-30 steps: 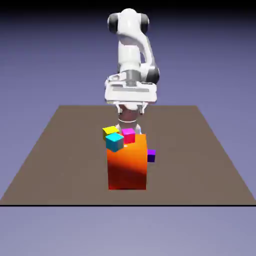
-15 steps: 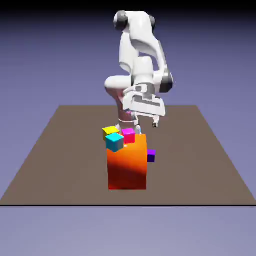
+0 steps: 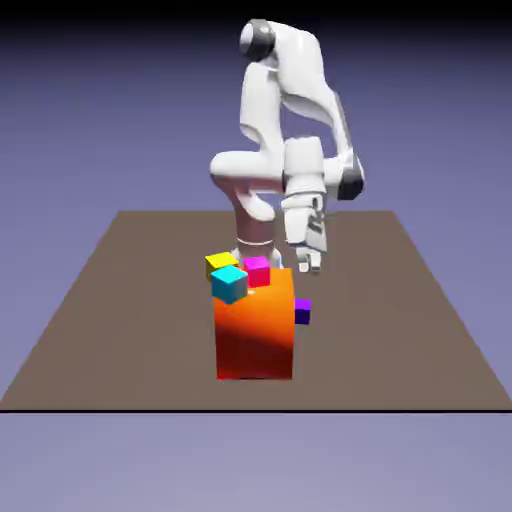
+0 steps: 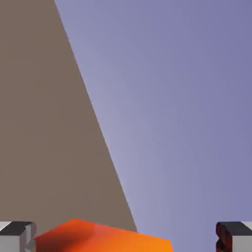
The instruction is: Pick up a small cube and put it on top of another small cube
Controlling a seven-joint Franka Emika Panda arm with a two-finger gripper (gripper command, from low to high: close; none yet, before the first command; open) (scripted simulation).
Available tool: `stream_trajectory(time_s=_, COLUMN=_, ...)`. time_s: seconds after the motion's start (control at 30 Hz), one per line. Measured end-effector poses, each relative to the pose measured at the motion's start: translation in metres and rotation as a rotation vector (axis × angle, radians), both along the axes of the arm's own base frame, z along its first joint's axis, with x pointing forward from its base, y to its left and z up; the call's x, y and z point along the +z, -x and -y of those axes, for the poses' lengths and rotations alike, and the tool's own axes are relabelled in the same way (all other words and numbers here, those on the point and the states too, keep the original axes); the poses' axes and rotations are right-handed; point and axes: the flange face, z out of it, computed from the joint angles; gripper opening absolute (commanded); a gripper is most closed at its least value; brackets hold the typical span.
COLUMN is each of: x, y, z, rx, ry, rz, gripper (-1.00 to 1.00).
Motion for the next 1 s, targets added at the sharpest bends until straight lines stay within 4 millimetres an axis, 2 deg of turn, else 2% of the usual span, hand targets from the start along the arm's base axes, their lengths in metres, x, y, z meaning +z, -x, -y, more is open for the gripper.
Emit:
stream_trajectory(time_s=0.5, x=-0.059, y=0.047, z=-0.020, rx=0.471, ry=0.281, rz=-0.084, gripper=0.00)
stream_trajectory(time_s=1.0, x=-0.107, y=0.104, z=-0.023, rx=0.962, ry=0.524, rz=-0.163, gripper=0.00)
